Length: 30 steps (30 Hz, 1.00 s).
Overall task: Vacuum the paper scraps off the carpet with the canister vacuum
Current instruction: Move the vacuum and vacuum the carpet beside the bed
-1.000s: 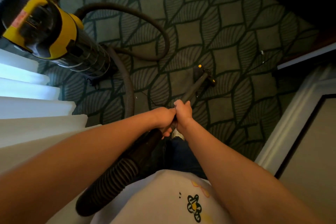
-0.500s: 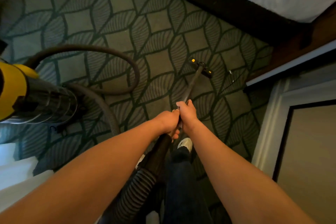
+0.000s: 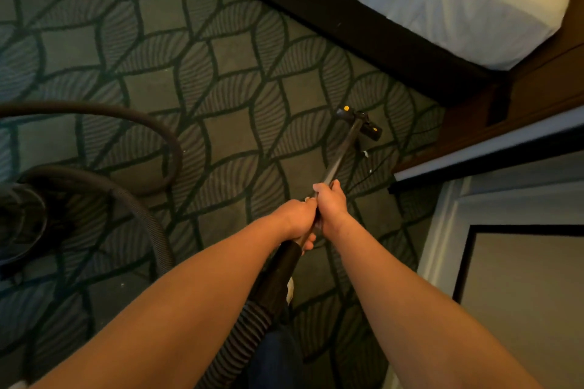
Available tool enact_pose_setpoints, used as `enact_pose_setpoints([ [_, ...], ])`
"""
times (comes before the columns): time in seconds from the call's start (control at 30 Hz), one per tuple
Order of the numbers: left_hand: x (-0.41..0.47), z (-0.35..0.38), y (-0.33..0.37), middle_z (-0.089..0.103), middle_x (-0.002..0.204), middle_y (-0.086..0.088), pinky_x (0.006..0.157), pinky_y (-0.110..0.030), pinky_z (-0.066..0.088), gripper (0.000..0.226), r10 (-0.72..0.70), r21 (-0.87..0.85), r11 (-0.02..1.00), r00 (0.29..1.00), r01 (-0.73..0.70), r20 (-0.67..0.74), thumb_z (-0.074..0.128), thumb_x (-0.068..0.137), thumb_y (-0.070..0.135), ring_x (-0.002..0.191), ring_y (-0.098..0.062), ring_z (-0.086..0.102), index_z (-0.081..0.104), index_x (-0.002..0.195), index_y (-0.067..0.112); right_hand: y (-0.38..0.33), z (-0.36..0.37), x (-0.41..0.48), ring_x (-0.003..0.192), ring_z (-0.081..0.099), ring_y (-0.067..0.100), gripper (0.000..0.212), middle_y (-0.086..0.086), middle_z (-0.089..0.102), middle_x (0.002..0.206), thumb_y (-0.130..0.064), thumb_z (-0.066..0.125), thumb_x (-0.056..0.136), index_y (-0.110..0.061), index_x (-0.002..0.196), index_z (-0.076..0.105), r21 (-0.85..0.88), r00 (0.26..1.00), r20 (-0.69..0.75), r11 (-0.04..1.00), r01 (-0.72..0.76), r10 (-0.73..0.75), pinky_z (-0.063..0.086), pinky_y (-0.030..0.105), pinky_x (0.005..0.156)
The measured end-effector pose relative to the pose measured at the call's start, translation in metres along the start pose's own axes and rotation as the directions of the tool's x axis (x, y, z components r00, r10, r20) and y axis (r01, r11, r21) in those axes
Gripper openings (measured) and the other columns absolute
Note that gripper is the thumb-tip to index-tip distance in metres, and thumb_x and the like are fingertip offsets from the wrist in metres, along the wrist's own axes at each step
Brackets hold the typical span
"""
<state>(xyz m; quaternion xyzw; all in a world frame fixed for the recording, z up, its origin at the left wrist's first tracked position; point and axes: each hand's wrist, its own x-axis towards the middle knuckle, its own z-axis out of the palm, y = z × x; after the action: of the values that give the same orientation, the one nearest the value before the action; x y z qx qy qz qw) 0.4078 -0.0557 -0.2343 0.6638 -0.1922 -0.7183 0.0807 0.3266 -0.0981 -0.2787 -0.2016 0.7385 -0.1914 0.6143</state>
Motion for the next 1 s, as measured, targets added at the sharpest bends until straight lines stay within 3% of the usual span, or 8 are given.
enact_pose_setpoints([
  [0.07, 0.019, 0.014, 0.014, 0.059, 0.062, -0.007, 0.046, -0.024, 0.048, 0.055, -0.001, 0.033, 0.999, 1.0, 0.001, 0.004, 0.022, 0.102, 0.05, 0.048, -0.016, 0.057, 0.058, 0.087, 0.01, -0.006, -0.018, 0.022, 0.079, 0.058, 0.019, 0.069, 0.014, 0.054, 0.132, -0.014, 0.048, 0.098, -0.029, 0.157, 0.016, -0.015, 1.0, -0.015, 1.0, -0.014, 0.013, 0.05, 0.033, 0.066],
  [0.23, 0.059, 0.05, 0.038, 0.06, 0.067, -0.008, 0.045, -0.024, 0.048, 0.058, -0.059, 0.125, 0.991, 0.998, 0.056, 0.026, 0.023, 0.101, 0.052, 0.05, -0.016, 0.058, 0.057, 0.1, 0.006, -0.011, -0.059, 0.065, 0.086, 0.061, 0.026, 0.064, 0.018, 0.054, 0.131, -0.011, 0.047, 0.098, -0.026, 0.155, 0.021, 0.061, 0.995, -0.023, 0.994, -0.092, 0.094, 0.054, 0.045, 0.08],
  [0.47, 0.061, 0.07, 0.029, 0.061, 0.074, -0.011, 0.065, -0.031, 0.055, 0.056, -0.115, 0.265, 0.959, 0.993, 0.102, 0.034, 0.02, 0.102, 0.049, 0.061, -0.019, 0.061, 0.055, 0.096, 0.006, 0.014, -0.077, 0.063, 0.08, 0.058, 0.024, 0.055, 0.016, 0.055, 0.106, -0.012, 0.044, 0.099, -0.024, 0.15, 0.028, 0.089, 0.979, 0.016, 0.975, -0.204, 0.203, 0.052, 0.043, 0.066],
  [0.6, 0.054, 0.065, 0.007, 0.06, 0.072, -0.01, 0.056, -0.028, 0.052, 0.058, -0.142, 0.284, 0.95, 0.99, 0.129, 0.024, 0.02, 0.103, 0.048, 0.057, -0.018, 0.06, 0.055, 0.112, 0.003, 0.034, -0.068, 0.051, 0.081, 0.059, 0.024, 0.062, 0.018, 0.053, 0.12, -0.012, 0.044, 0.098, -0.026, 0.153, 0.021, 0.094, 0.975, 0.039, 0.97, -0.223, 0.221, 0.052, 0.04, 0.062],
  [0.7, 0.046, 0.066, -0.011, 0.06, 0.071, -0.011, 0.054, -0.027, 0.05, 0.055, -0.139, 0.29, 0.948, 0.99, 0.128, 0.018, 0.021, 0.103, 0.047, 0.054, -0.018, 0.059, 0.054, 0.106, 0.004, 0.049, -0.065, 0.04, 0.077, 0.058, 0.022, 0.069, 0.02, 0.051, 0.133, -0.01, 0.043, 0.098, -0.032, 0.156, 0.011, 0.126, 0.97, 0.06, 0.962, -0.243, 0.237, 0.05, 0.035, 0.052],
  [0.8, 0.038, 0.069, -0.027, 0.06, 0.07, -0.012, 0.051, -0.026, 0.049, 0.057, -0.124, 0.282, 0.952, 0.992, 0.115, 0.012, 0.021, 0.103, 0.046, 0.053, -0.018, 0.059, 0.054, 0.111, 0.0, 0.062, -0.065, 0.03, 0.08, 0.058, 0.022, 0.072, 0.021, 0.047, 0.141, -0.011, 0.041, 0.099, -0.034, 0.156, 0.005, 0.129, 0.967, 0.078, 0.959, -0.251, 0.243, 0.049, 0.035, 0.053],
  [0.9, 0.028, 0.068, -0.041, 0.061, 0.071, -0.013, 0.052, -0.027, 0.049, 0.052, -0.105, 0.314, 0.944, 0.994, 0.101, -0.002, 0.021, 0.103, 0.045, 0.055, -0.019, 0.061, 0.052, 0.1, 0.003, 0.073, -0.064, 0.015, 0.08, 0.059, 0.022, 0.073, 0.019, 0.049, 0.137, -0.011, 0.04, 0.1, -0.036, 0.156, 0.0, 0.109, 0.962, 0.106, 0.959, -0.262, 0.251, 0.048, 0.034, 0.054],
  [1.0, 0.015, 0.057, -0.064, 0.062, 0.07, -0.014, 0.062, -0.033, 0.054, 0.055, -0.104, 0.318, 0.943, 0.995, 0.102, -0.012, 0.02, 0.103, 0.046, 0.058, -0.024, 0.062, 0.054, 0.092, 0.004, 0.088, -0.052, -0.003, 0.075, 0.058, 0.02, 0.074, 0.015, 0.052, 0.12, -0.01, 0.039, 0.101, -0.036, 0.156, -0.003, 0.097, 0.957, 0.13, 0.957, -0.272, 0.259, 0.046, 0.033, 0.052],
])
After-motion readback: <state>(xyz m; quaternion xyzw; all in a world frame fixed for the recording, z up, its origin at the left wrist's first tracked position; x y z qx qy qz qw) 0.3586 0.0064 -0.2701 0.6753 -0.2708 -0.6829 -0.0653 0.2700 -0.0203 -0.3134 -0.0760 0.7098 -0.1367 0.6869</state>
